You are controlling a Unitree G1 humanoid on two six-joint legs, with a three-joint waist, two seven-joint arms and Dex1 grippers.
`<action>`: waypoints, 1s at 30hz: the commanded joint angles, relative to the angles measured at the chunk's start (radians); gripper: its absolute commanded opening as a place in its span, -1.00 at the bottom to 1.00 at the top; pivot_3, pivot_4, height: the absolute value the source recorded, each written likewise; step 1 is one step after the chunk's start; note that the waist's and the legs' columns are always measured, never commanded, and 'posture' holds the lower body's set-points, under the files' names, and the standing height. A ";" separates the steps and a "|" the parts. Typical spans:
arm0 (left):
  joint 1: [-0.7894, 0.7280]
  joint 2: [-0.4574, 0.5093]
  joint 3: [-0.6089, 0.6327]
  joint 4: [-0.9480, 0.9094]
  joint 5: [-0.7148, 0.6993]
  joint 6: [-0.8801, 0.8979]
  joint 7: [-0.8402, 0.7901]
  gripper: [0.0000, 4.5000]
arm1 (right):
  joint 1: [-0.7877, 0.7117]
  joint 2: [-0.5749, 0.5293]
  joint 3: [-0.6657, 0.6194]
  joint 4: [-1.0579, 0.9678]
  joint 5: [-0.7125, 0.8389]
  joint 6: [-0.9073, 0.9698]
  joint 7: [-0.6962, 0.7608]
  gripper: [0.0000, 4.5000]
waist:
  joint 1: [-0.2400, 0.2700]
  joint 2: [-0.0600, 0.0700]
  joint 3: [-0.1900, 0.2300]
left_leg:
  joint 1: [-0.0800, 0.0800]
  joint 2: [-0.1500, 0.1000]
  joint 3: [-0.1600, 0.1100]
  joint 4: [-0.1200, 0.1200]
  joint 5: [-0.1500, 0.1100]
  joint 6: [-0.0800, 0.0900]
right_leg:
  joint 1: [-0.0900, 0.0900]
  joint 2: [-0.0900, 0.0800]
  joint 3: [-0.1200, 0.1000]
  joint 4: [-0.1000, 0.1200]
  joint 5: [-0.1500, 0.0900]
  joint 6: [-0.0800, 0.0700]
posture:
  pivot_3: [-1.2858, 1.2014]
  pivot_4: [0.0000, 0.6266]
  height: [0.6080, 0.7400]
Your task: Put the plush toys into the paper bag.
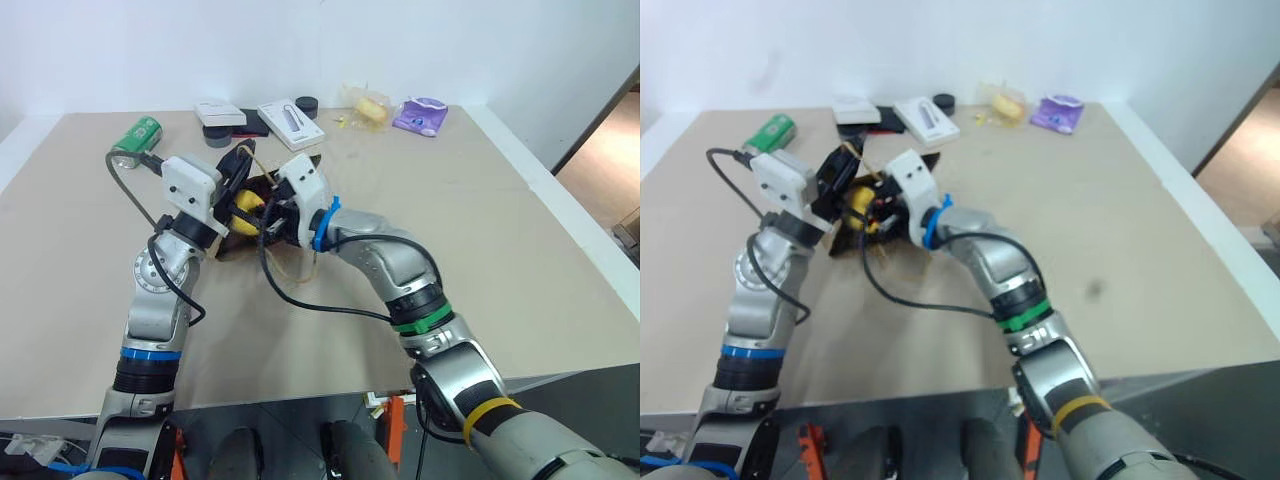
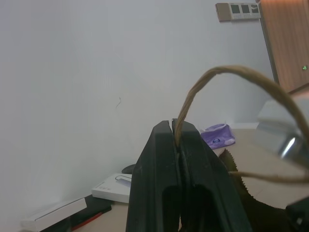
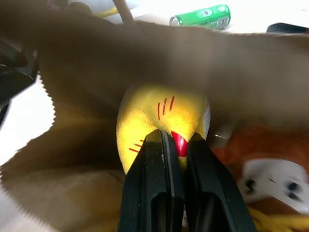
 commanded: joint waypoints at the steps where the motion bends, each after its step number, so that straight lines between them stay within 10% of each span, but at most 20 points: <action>1: 0.000 -0.004 0.014 -0.052 -0.009 0.001 0.017 -1.00 | -0.023 0.009 0.001 -0.001 -0.046 -0.064 0.001 -0.98 | 0.000 0.000 0.000 | -0.001 0.000 0.000 0.000 0.000 0.000 | -0.001 0.000 0.000 0.000 0.000 0.000 | 0.03 -0.52 1.00; 12: 0.002 -0.009 0.016 -0.052 -0.008 0.006 0.027 -1.00 | 0.072 -0.111 -0.112 -0.345 0.070 0.008 0.131 0.97 | 0.002 0.000 0.000 | -0.005 0.000 0.000 0.002 0.000 0.000 | -0.004 0.000 0.000 0.000 0.001 0.001 | 0.03 -0.52 1.00; 20: -0.020 -0.010 0.019 -0.027 -0.020 0.013 0.017 -1.00 | 0.235 -0.358 -0.177 -0.581 0.127 -0.025 0.282 0.97 | 0.003 0.000 0.000 | -0.004 0.000 -0.001 0.002 0.000 0.000 | -0.003 0.000 0.000 0.001 0.001 0.001 | 0.03 -0.52 1.00; 30: -0.035 -0.009 0.018 -0.002 -0.030 0.003 0.001 -1.00 | 0.477 -0.652 -0.020 -0.279 -0.532 -1.176 0.135 0.97 | -0.002 -0.001 0.000 | -0.001 -0.002 0.002 0.003 0.000 0.000 | -0.003 0.000 0.003 0.001 0.001 0.002 | 0.03 -0.52 1.00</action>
